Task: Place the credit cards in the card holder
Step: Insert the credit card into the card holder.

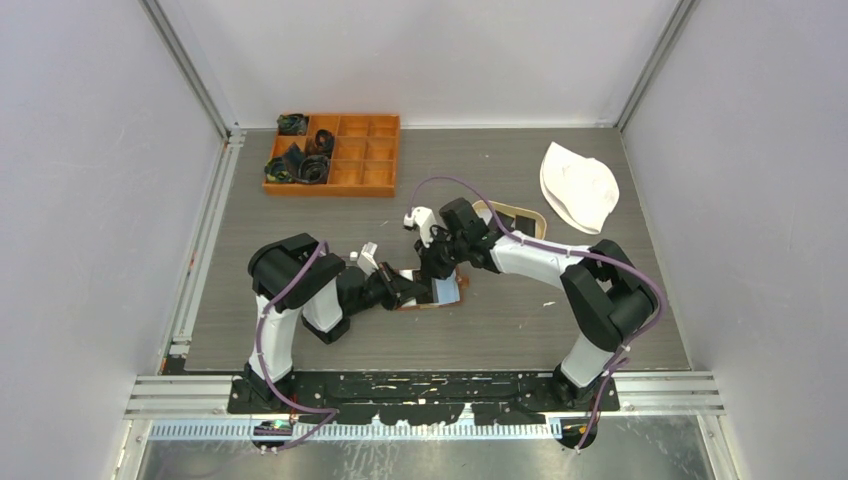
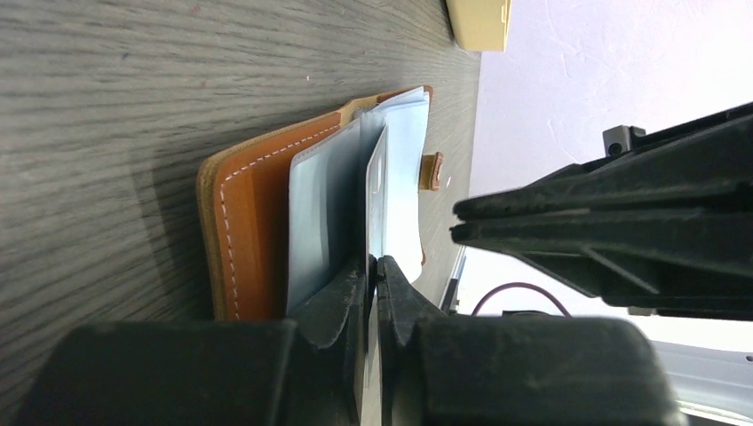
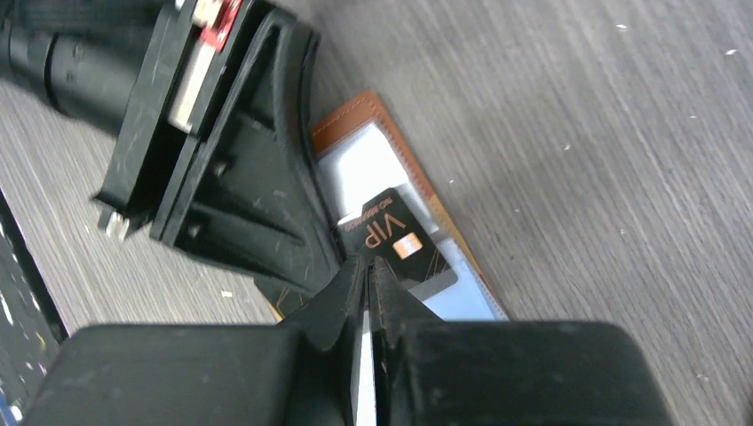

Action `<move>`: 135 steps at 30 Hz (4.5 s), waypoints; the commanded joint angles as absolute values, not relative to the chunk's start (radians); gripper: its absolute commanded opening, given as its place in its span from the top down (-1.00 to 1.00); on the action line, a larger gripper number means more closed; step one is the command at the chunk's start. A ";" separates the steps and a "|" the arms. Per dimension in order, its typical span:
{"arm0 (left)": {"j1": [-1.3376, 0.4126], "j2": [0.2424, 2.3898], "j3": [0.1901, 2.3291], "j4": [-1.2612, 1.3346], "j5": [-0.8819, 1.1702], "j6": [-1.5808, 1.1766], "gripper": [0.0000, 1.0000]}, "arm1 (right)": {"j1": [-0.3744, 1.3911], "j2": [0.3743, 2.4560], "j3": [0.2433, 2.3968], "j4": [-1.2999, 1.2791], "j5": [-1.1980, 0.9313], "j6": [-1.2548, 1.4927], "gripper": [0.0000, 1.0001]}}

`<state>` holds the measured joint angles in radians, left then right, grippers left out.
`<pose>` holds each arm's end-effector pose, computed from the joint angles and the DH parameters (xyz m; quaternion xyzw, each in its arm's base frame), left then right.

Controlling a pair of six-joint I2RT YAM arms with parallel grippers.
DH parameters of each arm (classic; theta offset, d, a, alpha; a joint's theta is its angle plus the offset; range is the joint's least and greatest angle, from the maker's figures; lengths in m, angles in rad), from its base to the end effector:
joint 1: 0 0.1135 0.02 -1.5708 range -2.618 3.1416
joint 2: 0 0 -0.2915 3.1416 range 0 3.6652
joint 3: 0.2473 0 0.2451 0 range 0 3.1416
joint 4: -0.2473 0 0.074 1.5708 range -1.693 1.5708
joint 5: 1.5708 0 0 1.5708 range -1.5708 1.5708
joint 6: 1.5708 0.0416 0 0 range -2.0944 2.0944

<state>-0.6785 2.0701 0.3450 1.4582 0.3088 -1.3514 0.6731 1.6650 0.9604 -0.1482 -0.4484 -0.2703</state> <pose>0.2193 -0.1931 0.0954 -0.1712 0.7722 -0.5738 0.2125 0.2551 0.2265 0.2115 -0.4844 0.7776 0.2725 0.2940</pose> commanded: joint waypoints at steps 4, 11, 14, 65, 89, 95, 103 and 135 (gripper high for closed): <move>-0.683 2.083 0.340 1.362 0.321 -1.302 0.78 | 0.676 1.713 1.037 0.022 -0.399 0.018 0.76; -0.683 2.088 0.342 1.362 0.331 -1.302 0.69 | 0.679 1.778 1.086 -0.040 -0.443 0.065 0.75; -0.683 2.085 0.342 1.362 0.332 -1.301 0.68 | 0.682 1.783 1.091 -0.048 -0.455 0.072 0.75; -0.686 1.986 0.352 1.282 0.353 -1.273 0.70 | 0.592 1.490 0.902 -0.450 -0.579 -0.812 0.72; -0.810 1.903 0.379 1.173 0.189 -1.310 0.58 | 0.683 1.636 0.912 -0.430 -0.316 -0.885 0.79; -0.792 1.844 0.369 1.118 0.191 -1.279 0.44 | 0.684 1.641 0.920 -0.443 -0.316 -0.884 0.79; -0.766 1.719 0.371 0.913 0.179 -1.191 0.41 | 0.683 1.648 0.928 -0.455 -0.316 -0.880 0.80; -0.772 1.626 0.541 0.391 0.137 -1.003 0.91 | 0.680 1.533 0.971 -0.534 -0.372 -0.865 0.74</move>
